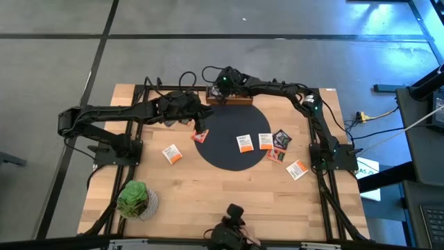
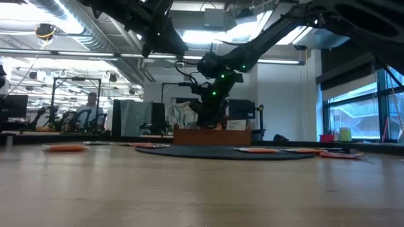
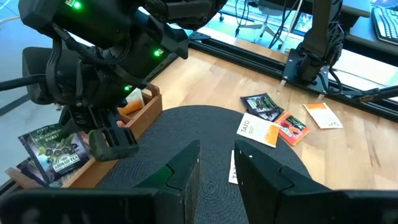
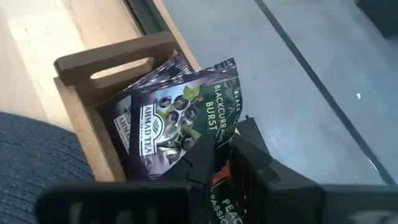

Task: Pick & Place Tea
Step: Put the purple tea bag into the left section of the wooden organizer

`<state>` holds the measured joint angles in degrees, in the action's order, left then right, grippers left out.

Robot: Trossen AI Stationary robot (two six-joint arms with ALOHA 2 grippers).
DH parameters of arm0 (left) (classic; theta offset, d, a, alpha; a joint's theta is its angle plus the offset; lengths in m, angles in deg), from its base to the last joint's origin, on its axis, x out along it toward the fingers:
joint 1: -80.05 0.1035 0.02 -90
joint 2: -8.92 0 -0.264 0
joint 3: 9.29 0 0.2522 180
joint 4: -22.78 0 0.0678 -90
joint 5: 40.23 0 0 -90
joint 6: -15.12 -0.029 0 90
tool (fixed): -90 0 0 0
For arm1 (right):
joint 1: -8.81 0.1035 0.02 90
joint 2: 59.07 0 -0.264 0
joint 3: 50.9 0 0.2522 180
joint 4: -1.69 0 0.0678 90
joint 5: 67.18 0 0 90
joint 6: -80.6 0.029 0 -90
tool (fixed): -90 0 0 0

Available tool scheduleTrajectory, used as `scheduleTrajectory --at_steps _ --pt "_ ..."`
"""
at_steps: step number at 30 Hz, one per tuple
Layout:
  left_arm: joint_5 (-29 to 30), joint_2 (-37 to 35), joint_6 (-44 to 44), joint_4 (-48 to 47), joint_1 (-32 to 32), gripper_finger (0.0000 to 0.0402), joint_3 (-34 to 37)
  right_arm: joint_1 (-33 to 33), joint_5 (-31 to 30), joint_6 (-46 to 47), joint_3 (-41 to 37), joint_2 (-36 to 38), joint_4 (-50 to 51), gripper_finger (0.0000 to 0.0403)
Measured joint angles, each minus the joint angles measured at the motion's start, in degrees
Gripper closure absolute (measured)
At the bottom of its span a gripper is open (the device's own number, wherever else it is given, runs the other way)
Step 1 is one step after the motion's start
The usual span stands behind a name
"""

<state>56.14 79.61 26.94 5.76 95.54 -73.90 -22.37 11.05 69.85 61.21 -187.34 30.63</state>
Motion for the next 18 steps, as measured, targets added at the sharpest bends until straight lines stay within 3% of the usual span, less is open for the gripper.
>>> scheduleTrajectory --at_steps 12,18 --pt "0.0 0.0 -0.1 0.0 0.0 0.0306 0.0 0.0 4.6 -5.0 0.0 0.0 -1.3 0.0346" --pt "0.0 0.0 -0.1 0.0 0.0 0.0306 0.0 -0.7 5.0 -3.1 0.0 0.0 -1.2 0.0297"
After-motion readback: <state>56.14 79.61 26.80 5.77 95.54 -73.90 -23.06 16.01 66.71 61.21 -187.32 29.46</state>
